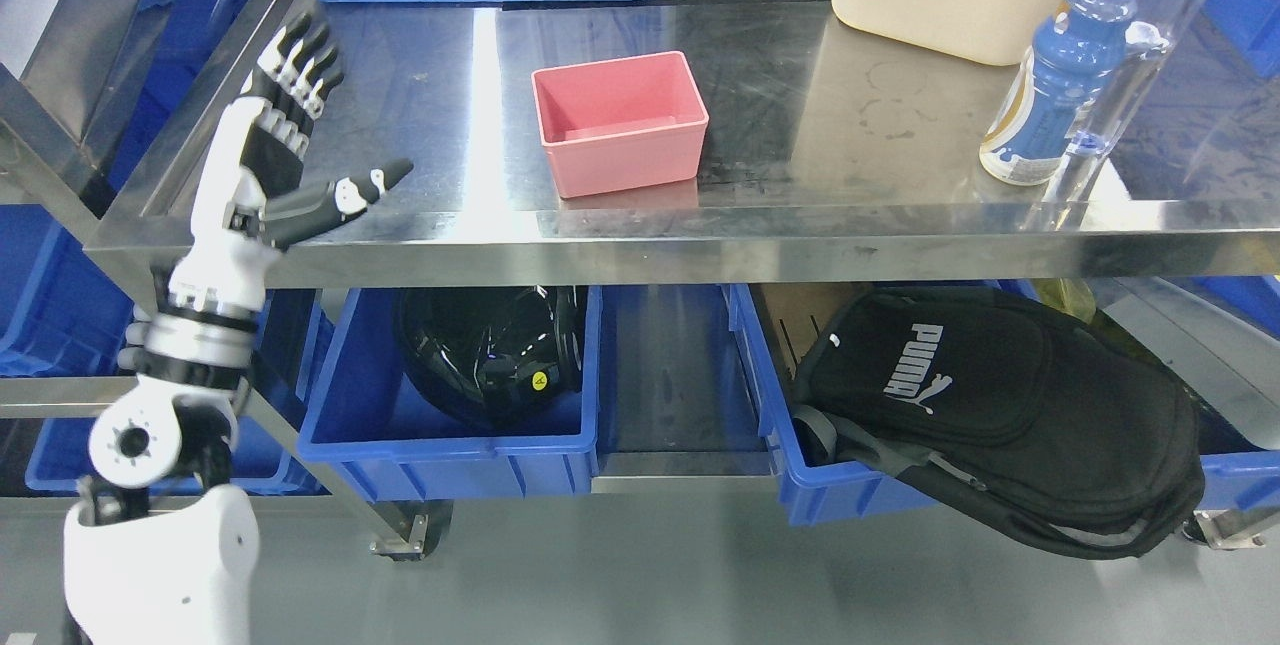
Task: Place storage box into left shelf container
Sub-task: 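Reach the left hand forward toward the pink box on the shelf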
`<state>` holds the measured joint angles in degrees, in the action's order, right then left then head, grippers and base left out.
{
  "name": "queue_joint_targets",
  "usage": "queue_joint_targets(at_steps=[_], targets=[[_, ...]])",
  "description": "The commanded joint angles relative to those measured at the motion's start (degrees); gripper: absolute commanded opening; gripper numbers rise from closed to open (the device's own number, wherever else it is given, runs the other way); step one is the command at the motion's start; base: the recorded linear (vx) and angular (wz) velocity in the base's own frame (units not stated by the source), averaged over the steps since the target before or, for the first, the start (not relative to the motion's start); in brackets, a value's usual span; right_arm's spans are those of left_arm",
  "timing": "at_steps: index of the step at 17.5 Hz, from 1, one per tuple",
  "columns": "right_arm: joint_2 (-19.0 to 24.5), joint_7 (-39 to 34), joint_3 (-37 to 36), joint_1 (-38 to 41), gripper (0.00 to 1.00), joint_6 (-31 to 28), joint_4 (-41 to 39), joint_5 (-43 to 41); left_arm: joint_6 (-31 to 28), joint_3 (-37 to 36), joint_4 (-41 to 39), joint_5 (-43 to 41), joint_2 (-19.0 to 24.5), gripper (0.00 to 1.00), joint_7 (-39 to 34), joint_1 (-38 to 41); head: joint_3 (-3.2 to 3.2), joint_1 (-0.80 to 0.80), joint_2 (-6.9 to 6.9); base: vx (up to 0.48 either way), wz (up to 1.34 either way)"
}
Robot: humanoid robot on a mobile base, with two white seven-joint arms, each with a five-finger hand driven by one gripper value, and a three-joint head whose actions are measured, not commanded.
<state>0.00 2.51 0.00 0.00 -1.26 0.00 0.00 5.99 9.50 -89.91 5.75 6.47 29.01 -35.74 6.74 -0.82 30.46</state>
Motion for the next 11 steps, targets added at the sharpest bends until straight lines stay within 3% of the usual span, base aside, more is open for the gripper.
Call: queue_joint_targets(at_steps=[1,3,5,11], targets=[[-1.0,0.0,-0.3,0.0,1.00,0.0,-1.0,0.0,-1.3,-12.0,5.3,-9.1,12.6,0.96,10.0,-11.7,0.00,0.00,0.00,0.000,0.00],[-1.0,0.0,-0.3,0.0,1.00,0.0,-1.0,0.0,-2.7,-19.6,9.3,-17.0,13.0,0.97,12.9,-16.9,0.00,0.00,0.00,0.000,0.00],[-1.0,0.0,-0.3,0.0,1.00,0.0,-1.0,0.0,-2.6,-21.2,12.6,-20.4,11.6,0.97,16.3,-18.6,0.00,0.00,0.00,0.000,0.00],[-1.0,0.0,-0.3,0.0,1.00,0.0,-1.0,0.0,-3.0,-21.5,22.7,-28.8,-0.5,0.95,21.1,-22.8,0.00,0.00,0.00,0.000,0.00]])
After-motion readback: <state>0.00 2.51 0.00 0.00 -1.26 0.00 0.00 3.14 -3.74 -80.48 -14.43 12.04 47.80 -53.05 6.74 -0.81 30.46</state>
